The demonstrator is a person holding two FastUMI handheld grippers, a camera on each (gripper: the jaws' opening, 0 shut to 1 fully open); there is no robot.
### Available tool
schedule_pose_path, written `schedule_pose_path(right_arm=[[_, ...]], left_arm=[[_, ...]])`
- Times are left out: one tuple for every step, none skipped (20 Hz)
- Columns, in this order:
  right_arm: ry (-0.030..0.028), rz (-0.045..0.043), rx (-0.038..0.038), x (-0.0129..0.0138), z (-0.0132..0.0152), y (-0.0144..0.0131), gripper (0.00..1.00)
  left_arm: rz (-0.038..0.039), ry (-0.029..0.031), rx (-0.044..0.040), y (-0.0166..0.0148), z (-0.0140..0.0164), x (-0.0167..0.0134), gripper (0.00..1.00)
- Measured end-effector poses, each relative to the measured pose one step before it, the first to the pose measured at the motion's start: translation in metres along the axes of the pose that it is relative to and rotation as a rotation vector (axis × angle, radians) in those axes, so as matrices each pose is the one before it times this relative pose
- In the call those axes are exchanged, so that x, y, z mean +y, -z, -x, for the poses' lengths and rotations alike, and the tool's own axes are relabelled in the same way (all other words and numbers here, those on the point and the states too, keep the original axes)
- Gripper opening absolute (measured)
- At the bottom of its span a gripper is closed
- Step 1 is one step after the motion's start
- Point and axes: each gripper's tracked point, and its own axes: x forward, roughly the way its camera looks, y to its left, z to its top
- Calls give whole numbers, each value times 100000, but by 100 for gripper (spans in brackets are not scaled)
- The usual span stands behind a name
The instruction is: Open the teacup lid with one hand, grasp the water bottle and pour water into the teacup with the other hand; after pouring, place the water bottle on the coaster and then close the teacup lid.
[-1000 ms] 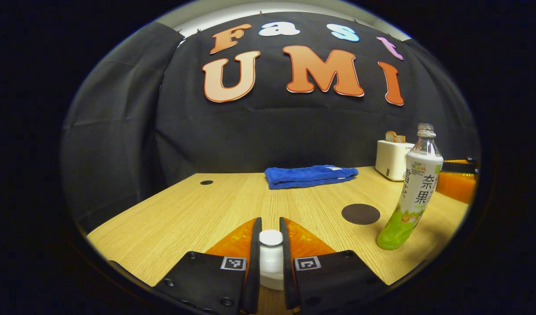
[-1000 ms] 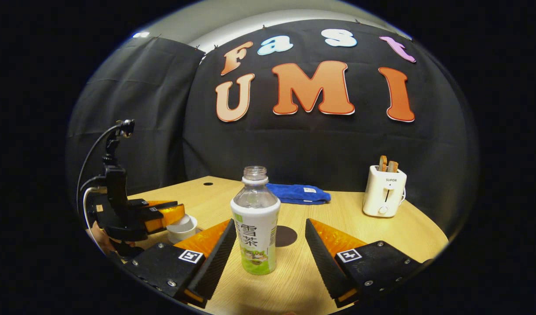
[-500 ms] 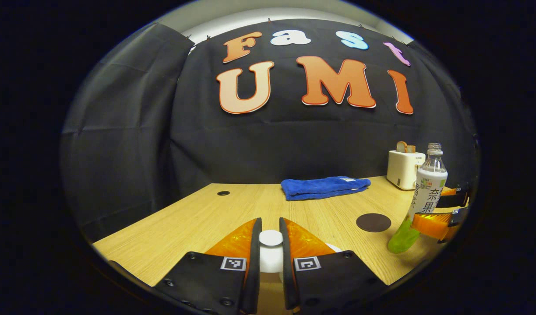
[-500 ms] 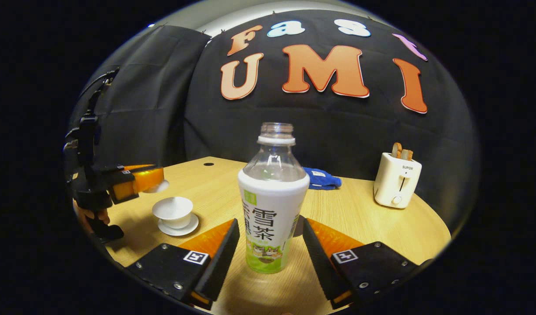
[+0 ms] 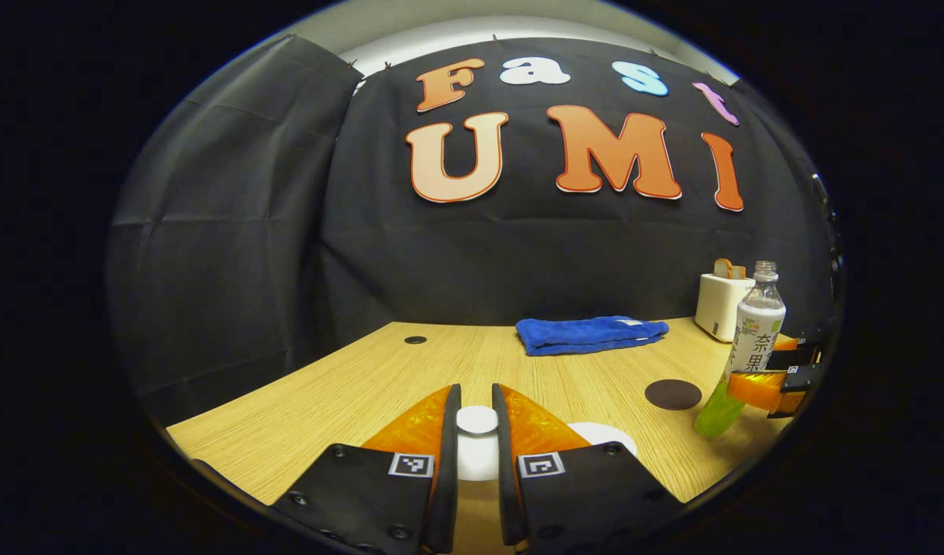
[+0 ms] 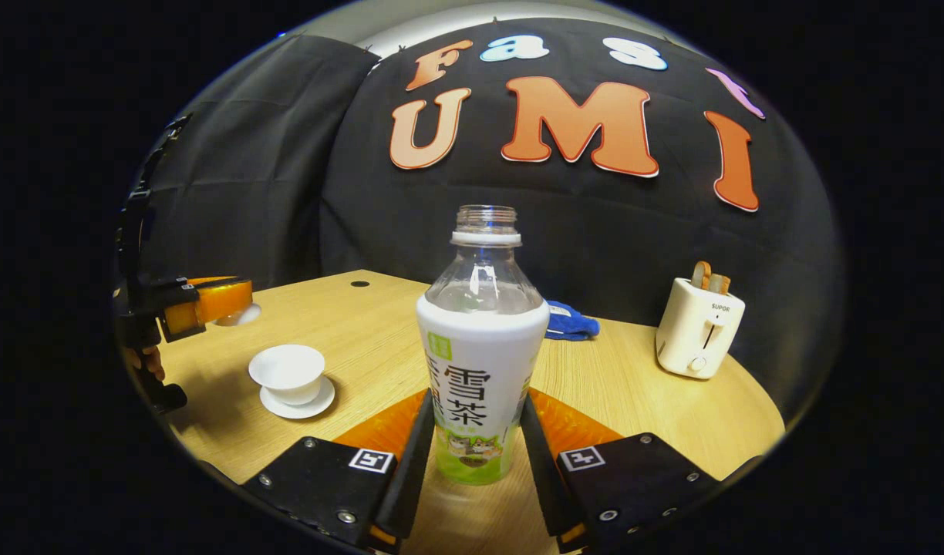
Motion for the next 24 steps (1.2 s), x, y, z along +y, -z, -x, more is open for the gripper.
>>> schedule_pose_path(right_arm=[[590,2467,-416,-166,-65,-162,64],[835,2898,-357,-166,-19,-234,64],[1161,3213,-549,-242,57,-254,64],[1654,3370,-775,-296,-4,-219,64],[1495,4008,-848,-233,-36,-277,64],[1734,4667,-1079,-386,-53,-299,64],[2131,5101,-842,-365,-97,-299,59],[1927,5166,-613,-420,-103,-131,64],[1532,4799,-749,-339,24,-188,68],[466,3952,-981,-200,-57,-223,64],[-207,3263,-501,121,-116,-238,63],[-246,2685,-399,66,-50,-156,64],[-38,2760,-300,31,-47,-175,64],[308,2847,-357,14,13,-171,64],[686,3276,-387,-43,-52,-183,64],[-413,3878,-764,-19,-107,-198,64],[-1548,4146,-605,390,-98,68,64],[-551,3999,50,444,-91,-55,63],[164,3739,195,281,-44,101,63],[522,2954,-99,24,-31,39,63],[783,2512,-50,-19,-155,-127,63],[295,2222,-200,31,-53,-111,63],[-29,2131,-278,144,-53,-220,63],[-121,2489,-209,147,73,-104,63]], left_arm=[[181,-215,19,-32,27,223,26],[96,-636,87,-10,83,302,26],[-160,-413,47,25,42,287,22],[-63,-415,180,163,110,284,26],[260,-26,233,110,97,136,22],[153,-191,310,89,82,249,26],[-11,-569,270,116,52,287,26],[-110,-530,121,148,70,408,22],[-75,-442,269,73,159,238,22],[-278,147,1016,208,99,110,22],[-198,-118,486,233,230,184,22],[-354,91,4,-27,150,245,25],[-776,-301,-76,17,126,179,26],[-814,-274,17,-61,149,250,22],[-466,-281,-280,-82,97,265,26],[-380,-105,-51,32,-17,74,22],[-244,-69,-81,68,52,44,22],[-126,-99,-254,-51,190,204,26],[-350,-145,-17,8,100,154,26],[-285,-202,143,155,22,242,22],[-313,65,545,209,-89,92,22],[-492,-321,1072,216,105,126,22],[-233,-132,393,92,144,104,26],[-61,324,-422,-214,123,-125,26]])
